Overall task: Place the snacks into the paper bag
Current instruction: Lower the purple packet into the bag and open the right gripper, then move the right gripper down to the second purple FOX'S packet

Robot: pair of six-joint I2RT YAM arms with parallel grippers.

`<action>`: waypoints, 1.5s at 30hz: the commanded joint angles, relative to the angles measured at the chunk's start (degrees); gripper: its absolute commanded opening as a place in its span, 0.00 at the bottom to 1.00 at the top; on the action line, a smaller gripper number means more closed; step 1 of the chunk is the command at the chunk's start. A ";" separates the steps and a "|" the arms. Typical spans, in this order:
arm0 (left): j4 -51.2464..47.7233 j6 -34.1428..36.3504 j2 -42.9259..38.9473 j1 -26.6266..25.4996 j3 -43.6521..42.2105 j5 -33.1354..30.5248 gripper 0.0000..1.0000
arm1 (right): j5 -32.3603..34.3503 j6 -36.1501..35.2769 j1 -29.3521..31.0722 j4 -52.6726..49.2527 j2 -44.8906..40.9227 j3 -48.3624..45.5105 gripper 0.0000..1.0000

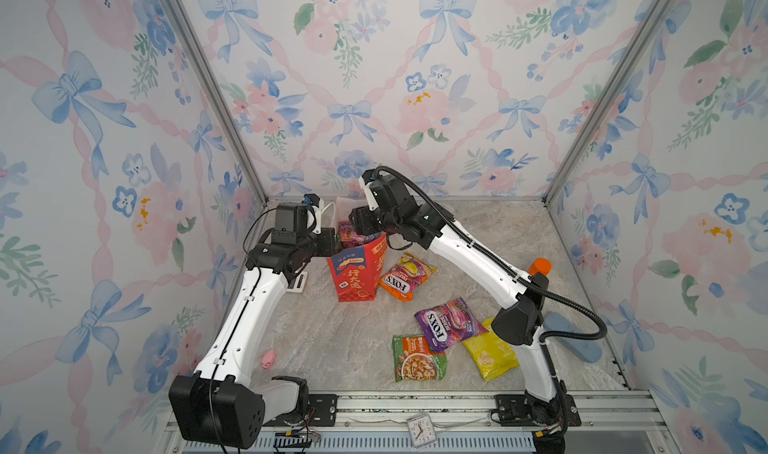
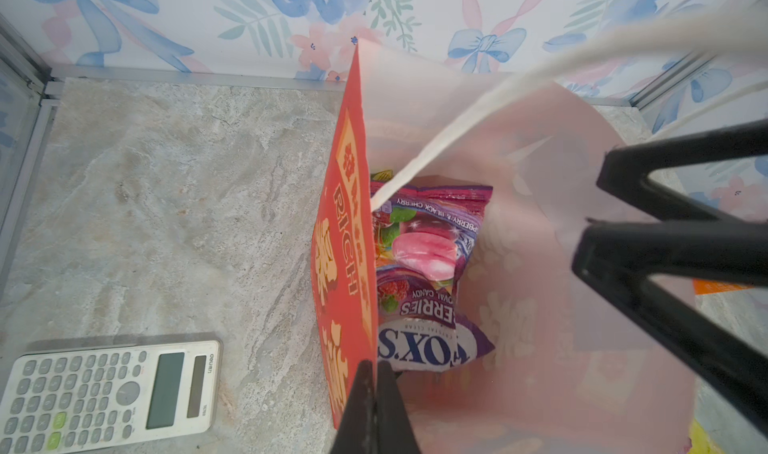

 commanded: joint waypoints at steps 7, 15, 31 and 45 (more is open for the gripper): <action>-0.94 -0.05 -1.13 -0.06 -0.68 -0.42 0.00 | -3.06 -1.51 0.37 7.70 -13.39 -8.03 0.89; -0.89 0.06 -1.27 0.02 -0.62 -0.55 0.00 | 2.88 -1.01 -0.09 10.15 -26.43 -28.46 0.96; -0.35 -0.58 -1.53 0.02 -0.98 -0.02 0.00 | 6.06 22.45 -2.57 2.43 -51.31 -74.22 0.97; -0.23 -0.76 -1.99 0.02 -0.78 -0.15 0.00 | -2.99 39.84 -2.44 1.98 -64.19 -97.63 0.99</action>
